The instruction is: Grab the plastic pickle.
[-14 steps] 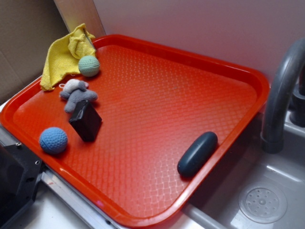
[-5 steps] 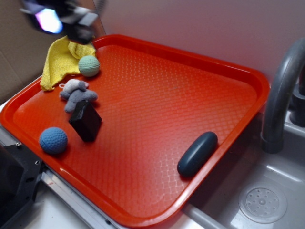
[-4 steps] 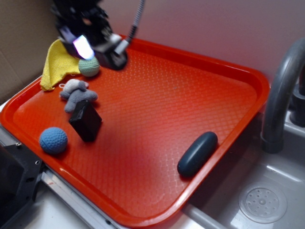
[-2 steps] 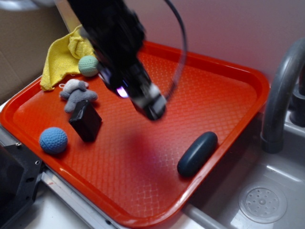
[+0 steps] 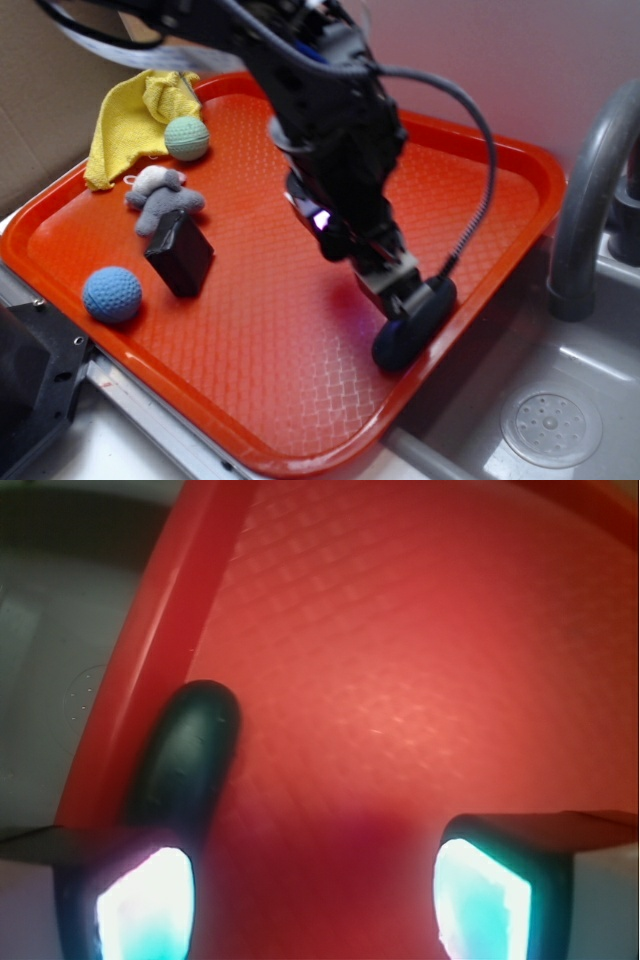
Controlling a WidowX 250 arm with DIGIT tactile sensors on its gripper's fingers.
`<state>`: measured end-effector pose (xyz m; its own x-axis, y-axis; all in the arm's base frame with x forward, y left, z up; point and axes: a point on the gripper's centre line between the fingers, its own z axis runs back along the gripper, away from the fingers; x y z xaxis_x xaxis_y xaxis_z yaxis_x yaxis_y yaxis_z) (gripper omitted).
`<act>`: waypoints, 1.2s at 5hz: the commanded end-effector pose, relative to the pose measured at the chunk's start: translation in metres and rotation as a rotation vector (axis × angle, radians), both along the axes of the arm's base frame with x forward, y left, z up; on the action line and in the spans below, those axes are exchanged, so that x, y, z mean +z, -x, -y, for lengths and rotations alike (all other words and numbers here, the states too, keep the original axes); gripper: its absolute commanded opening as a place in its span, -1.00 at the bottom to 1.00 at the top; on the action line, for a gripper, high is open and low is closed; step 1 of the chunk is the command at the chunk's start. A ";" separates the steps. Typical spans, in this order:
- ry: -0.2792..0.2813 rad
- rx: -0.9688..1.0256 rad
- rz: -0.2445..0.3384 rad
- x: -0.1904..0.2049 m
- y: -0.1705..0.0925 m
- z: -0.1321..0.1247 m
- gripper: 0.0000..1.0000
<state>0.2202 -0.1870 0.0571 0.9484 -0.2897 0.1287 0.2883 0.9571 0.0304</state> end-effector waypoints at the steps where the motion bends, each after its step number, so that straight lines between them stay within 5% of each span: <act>1: 0.029 -0.013 0.012 -0.005 -0.004 0.020 1.00; 3: 0.071 0.017 0.013 0.007 0.007 0.015 1.00; 4: 0.031 0.035 0.007 -0.003 0.005 0.007 1.00; 6: 0.047 0.123 -0.105 -0.032 -0.004 -0.028 1.00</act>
<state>0.2243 -0.1570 0.0211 0.9869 -0.1601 0.0202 0.1607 0.9864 -0.0334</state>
